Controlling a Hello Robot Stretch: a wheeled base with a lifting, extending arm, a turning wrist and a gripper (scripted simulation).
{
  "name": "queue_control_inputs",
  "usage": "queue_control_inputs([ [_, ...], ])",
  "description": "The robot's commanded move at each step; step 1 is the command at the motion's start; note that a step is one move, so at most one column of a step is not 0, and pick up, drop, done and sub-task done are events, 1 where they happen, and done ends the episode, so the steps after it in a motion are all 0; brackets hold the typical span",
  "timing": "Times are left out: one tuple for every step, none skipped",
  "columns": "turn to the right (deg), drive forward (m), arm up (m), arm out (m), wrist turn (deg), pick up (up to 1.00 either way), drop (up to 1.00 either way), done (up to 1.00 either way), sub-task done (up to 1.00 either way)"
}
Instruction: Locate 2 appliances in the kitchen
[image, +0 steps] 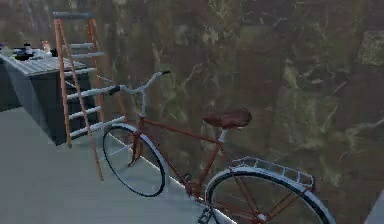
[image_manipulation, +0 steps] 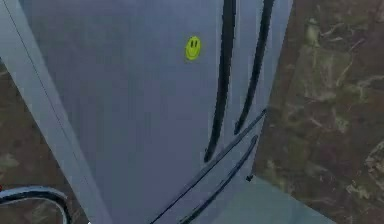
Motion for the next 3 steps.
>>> queue_control_inputs([
  [-36.0, 0.00, 0.00, 0.00, 0.0, 0.00, 0.00, 0.00, 0.00],
  [0.0, 0.75, 0.00, 0.00, 0.0, 0.00, 0.00, 0.00, 0.00],
  [-15.0, 0.00, 0.00, 0.00, 0.0, 0.00, 0.00, 0.00, 0.00],
])
